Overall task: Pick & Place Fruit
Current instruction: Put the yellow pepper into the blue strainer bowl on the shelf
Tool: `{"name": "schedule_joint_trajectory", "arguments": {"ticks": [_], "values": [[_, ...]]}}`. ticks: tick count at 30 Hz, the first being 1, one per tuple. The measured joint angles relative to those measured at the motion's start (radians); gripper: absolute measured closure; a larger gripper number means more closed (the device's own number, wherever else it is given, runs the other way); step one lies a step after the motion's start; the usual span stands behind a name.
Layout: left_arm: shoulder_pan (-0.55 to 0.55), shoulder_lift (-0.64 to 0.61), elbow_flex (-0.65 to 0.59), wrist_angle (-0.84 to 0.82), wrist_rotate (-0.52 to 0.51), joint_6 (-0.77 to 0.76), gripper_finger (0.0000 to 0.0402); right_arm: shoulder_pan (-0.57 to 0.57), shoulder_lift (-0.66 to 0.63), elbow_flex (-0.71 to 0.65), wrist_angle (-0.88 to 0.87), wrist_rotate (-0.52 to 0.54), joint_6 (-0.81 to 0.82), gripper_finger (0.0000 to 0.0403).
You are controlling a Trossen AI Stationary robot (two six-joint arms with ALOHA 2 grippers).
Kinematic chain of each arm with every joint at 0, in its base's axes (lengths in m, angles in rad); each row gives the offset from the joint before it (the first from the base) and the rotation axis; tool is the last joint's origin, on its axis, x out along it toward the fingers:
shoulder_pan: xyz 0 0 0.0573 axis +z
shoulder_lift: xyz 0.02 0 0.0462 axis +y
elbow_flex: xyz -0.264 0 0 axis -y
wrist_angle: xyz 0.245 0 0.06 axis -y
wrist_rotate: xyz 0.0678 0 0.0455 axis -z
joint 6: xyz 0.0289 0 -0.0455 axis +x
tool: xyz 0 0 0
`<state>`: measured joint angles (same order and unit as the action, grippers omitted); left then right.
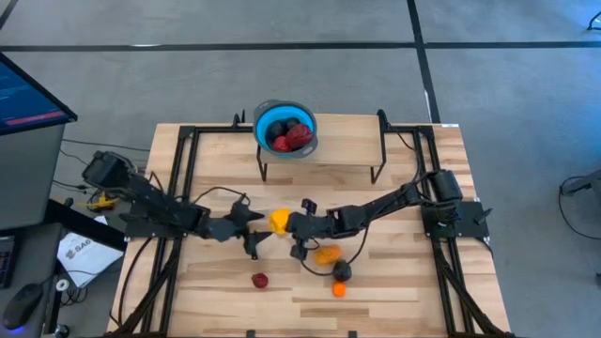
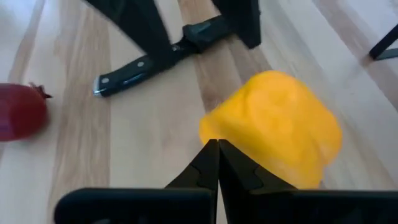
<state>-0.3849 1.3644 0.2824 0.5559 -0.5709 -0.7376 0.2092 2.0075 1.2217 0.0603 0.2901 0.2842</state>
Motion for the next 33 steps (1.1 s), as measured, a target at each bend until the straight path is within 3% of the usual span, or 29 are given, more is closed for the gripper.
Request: {"name": "schedule_joint_trajectory", "arguments": {"ticks": [5, 13, 23, 33], "values": [[-0.015, 0.012, -0.011, 0.003, -0.040, -0.002, 0.0044, 0.000, -0.012, -0.001, -0.031, 0.001, 0.004, 0.0403], [0.007, 0.147, 0.001, 0.063, -0.081, -0.054, 0.0044, 0.000, -0.030, 0.000, -0.045, 0.037, 0.012, 0.0403], [0.007, 0.369, 0.139, 0.142, -0.176, -0.024, 0.0045, -0.010, -0.025, 0.000, -0.059, 0.051, 0.023, 0.0403], [0.007, 0.417, 0.189, 0.151, -0.219, -0.030, 0.0046, -0.011, -0.031, 0.000, -0.100, 0.056, 0.090, 0.0403]]}}
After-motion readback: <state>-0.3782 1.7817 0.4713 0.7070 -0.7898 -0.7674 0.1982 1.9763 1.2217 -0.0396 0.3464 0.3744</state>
